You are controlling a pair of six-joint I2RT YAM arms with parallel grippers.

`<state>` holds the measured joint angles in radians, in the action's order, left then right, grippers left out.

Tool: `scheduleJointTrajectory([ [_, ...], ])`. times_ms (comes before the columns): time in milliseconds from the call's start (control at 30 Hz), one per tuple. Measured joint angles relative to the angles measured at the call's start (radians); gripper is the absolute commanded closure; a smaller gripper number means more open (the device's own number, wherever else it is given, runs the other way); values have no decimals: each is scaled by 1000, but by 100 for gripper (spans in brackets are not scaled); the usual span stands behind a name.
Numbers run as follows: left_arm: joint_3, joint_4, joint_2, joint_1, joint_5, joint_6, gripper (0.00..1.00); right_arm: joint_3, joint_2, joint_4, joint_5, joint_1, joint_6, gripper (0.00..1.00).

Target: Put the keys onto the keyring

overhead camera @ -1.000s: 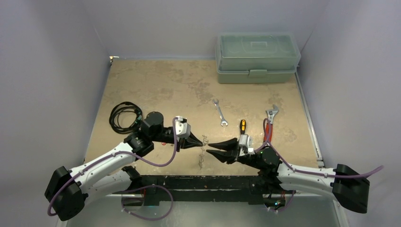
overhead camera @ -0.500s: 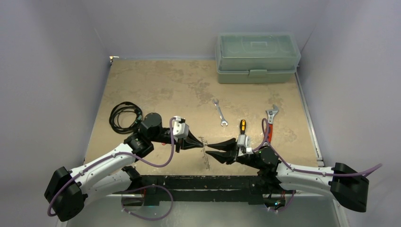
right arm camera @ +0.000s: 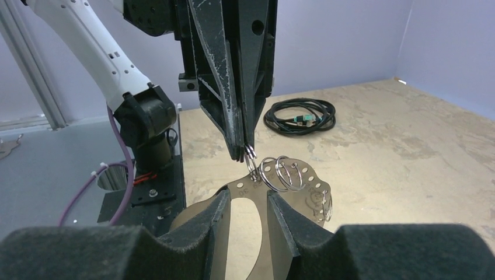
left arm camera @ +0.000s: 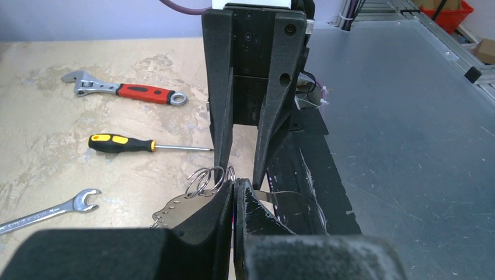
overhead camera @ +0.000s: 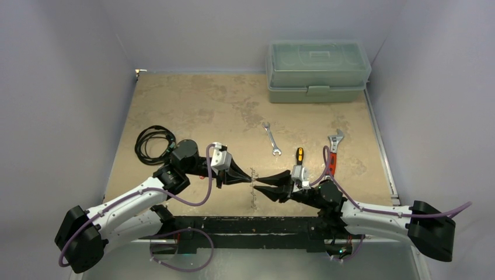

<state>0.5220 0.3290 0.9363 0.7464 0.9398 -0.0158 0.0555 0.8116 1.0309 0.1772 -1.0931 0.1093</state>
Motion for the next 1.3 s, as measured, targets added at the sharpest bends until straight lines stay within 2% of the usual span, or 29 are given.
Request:
scheduleJointTrajectory([
  [333,-26,55,0,0,42,-44,100,14,21,-2,10,0,-9,69],
  [800,-31,116,0,0,80,-97,100,35,19,-8,60,0,-43,78],
  [1300,-34,127,0,0,91,-106,100,42,-6,-16,91,0,-47,81],
])
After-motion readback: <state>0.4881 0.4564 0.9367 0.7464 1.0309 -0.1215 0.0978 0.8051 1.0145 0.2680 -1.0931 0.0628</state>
